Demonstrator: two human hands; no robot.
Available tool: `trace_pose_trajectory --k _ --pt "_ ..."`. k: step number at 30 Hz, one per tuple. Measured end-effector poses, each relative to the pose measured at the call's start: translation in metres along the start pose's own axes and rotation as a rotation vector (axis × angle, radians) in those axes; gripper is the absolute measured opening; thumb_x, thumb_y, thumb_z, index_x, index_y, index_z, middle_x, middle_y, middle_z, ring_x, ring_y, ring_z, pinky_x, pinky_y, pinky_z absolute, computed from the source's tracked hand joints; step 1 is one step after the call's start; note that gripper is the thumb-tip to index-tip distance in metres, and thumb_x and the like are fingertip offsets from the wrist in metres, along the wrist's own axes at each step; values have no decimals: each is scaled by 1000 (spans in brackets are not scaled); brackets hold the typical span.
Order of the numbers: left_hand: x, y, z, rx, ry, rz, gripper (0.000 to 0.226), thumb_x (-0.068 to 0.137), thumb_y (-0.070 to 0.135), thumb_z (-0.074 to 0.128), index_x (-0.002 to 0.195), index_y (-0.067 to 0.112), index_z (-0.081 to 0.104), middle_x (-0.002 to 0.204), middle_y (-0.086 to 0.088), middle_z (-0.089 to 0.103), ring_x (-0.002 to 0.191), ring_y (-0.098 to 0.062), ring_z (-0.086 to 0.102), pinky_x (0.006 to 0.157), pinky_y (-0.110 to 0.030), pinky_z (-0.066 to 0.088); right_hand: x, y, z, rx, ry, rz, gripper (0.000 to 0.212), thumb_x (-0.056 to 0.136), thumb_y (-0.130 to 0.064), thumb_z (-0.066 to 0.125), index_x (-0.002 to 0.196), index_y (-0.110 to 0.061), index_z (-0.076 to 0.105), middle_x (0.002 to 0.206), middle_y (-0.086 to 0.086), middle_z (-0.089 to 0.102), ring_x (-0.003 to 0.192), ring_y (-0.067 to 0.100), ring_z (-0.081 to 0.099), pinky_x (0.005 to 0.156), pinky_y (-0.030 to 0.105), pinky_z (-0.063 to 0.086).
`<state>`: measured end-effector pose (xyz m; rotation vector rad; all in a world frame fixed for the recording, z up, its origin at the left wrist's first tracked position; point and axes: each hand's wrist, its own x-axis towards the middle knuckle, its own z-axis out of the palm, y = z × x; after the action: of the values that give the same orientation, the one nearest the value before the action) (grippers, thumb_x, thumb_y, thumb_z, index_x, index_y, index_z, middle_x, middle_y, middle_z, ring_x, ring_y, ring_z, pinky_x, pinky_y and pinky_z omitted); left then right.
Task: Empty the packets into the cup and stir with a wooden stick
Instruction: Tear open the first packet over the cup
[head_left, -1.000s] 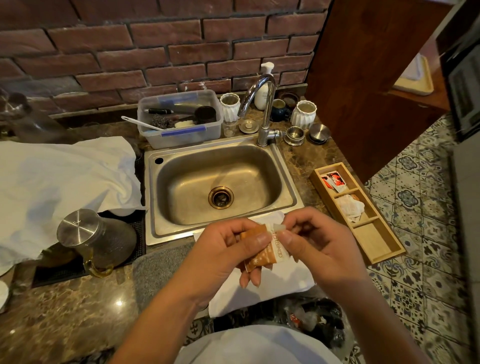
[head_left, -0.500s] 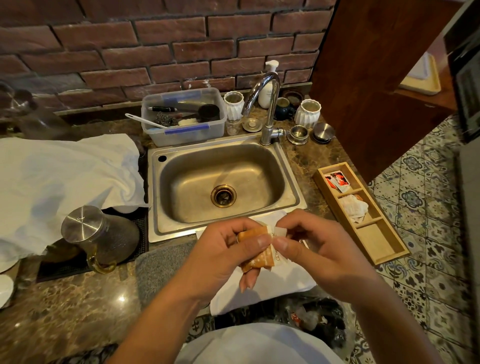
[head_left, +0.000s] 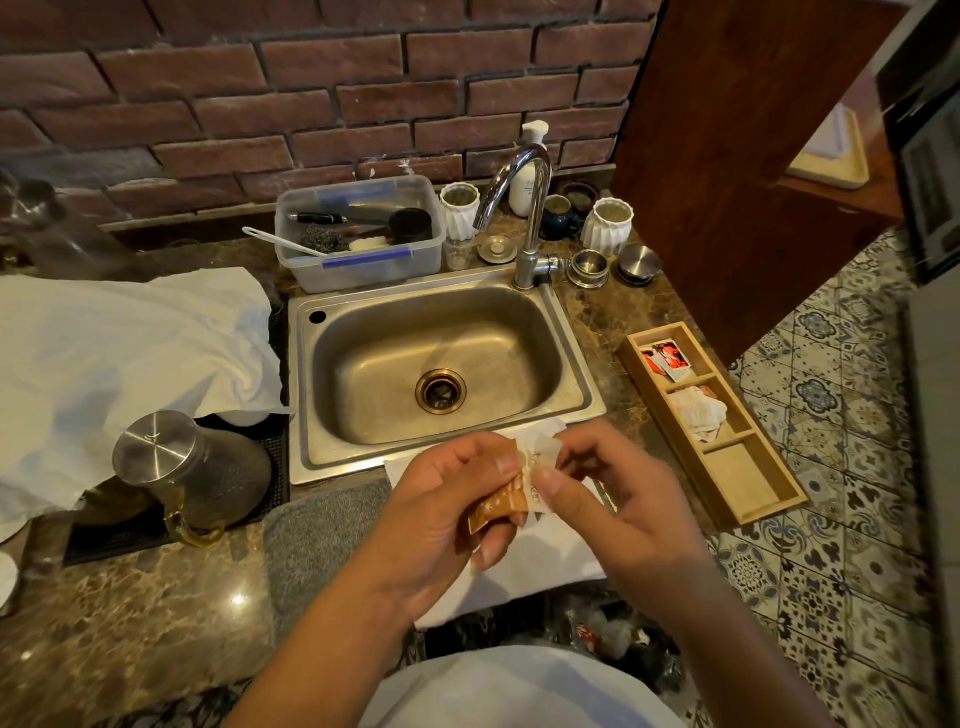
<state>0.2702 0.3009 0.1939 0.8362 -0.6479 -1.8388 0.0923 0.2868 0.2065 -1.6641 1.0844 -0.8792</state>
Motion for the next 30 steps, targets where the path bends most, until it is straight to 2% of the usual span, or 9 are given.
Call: trace_pose_trajectory --k 2,6,12,16,18,22,27,30 --pt "-1 1 -1 61 3 14 5 85 16 70 82 12 69 55 -12 58 29 -12 44 31 -18 31 -1 1 -5 3 -63 -1 18 93 -40 61 94 -23 67 85 -1 67 84 24 64 73 40 54" --pt "-2 -1 0 35 -50 -24 23 82 27 74 96 11 68 56 -13 57 31 -10 39 33 -17 29 -3 -1 -7 54 -27 1 15 91 -40 60 95 -28 68 88 -2 69 86 23 65 73 34 54" --pt "-6 -6 5 28 -66 -78 26 85 31 75 87 7 65 48 -5 49 31 -6 32 40 -24 16 -8 2 -6 -19 -2 -4 16 95 -39 58 98 -26 67 88 -7 68 87 22 66 73 35 55" --pt "-10 -5 7 188 11 -27 27 89 29 69 95 2 70 52 -7 54 34 -8 34 39 -15 27 -10 2 -7 -93 1 -9 17 95 -42 55 99 -29 66 89 -10 68 90 20 66 72 31 55" --pt "-11 -4 8 230 34 3 24 88 27 68 89 3 72 51 -7 54 34 -8 34 38 -13 30 -10 0 -9 -87 -42 -1 18 95 -43 55 99 -29 66 89 -8 69 89 20 66 71 33 55" --pt "-10 1 4 315 53 9 12 87 28 69 78 20 72 57 -10 57 38 -11 38 41 -17 32 -2 -4 -20 -126 -196 41 21 94 -45 58 104 -29 68 94 -7 70 93 20 66 76 38 55" --pt "-11 4 6 399 15 8 15 90 28 64 81 21 74 58 -11 57 44 -14 39 43 -18 32 7 -10 -33 -150 -324 55 20 95 -42 60 98 -25 70 89 -5 69 86 21 66 72 47 54" --pt "-10 3 5 417 30 24 18 91 25 62 85 12 72 53 -8 48 44 -10 36 43 -16 29 9 -10 -31 -200 -365 41 18 98 -38 59 97 -25 72 85 -10 71 84 18 69 71 43 56"
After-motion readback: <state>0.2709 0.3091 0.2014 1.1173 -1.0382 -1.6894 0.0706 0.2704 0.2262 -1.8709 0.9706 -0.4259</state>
